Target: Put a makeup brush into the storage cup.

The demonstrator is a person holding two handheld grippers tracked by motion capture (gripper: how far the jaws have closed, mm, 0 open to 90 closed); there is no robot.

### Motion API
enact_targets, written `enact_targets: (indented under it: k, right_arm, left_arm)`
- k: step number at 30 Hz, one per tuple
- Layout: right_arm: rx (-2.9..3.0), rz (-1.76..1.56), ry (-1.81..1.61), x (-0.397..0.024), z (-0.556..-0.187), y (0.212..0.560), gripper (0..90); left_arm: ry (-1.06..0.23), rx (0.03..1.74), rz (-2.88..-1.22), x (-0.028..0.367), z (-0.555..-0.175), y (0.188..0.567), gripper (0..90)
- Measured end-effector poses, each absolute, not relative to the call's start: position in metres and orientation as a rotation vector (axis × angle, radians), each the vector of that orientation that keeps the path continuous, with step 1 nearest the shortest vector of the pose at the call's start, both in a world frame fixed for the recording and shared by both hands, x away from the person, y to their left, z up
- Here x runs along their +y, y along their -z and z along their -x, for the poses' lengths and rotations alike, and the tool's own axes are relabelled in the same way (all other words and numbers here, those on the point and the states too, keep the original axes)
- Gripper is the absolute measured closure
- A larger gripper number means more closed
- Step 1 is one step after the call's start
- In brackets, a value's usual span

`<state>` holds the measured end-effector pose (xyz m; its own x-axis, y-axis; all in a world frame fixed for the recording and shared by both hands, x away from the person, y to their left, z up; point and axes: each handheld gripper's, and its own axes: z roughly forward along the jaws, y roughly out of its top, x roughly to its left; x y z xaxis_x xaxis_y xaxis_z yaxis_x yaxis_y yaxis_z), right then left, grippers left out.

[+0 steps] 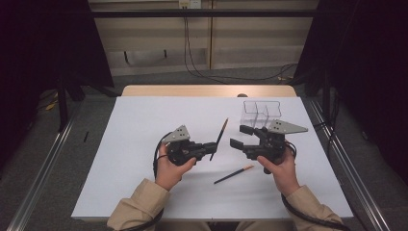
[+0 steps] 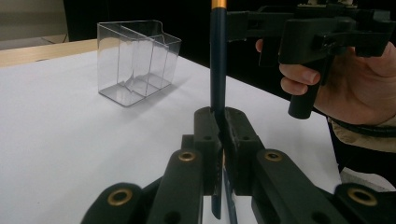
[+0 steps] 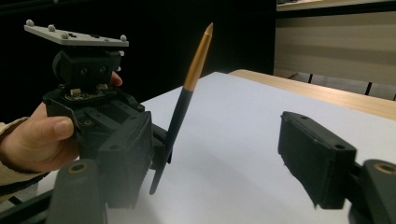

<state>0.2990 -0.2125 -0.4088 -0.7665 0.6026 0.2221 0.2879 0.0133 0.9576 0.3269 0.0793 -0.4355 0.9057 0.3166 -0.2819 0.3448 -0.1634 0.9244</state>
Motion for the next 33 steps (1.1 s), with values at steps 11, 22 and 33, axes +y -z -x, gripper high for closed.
enact_targets:
  k: [11, 22, 33]
  right_arm:
    - [2.065, -0.913, -1.887, -0.195, -0.303, 0.411, 48.2]
    - [2.077, -0.955, -1.939, -0.185, -0.307, 0.419, 69.5]
    - [2.091, -0.969, -2.024, -0.182, -0.308, 0.416, 83.5]
  left_arm:
    - [0.033, 0.493, -1.754, 0.077, -0.326, 0.437, 84.7]
    - [0.028, 0.479, -1.755, 0.075, -0.324, 0.437, 84.6]
    - [0.037, 0.456, -1.733, 0.074, -0.323, 0.436, 84.4]
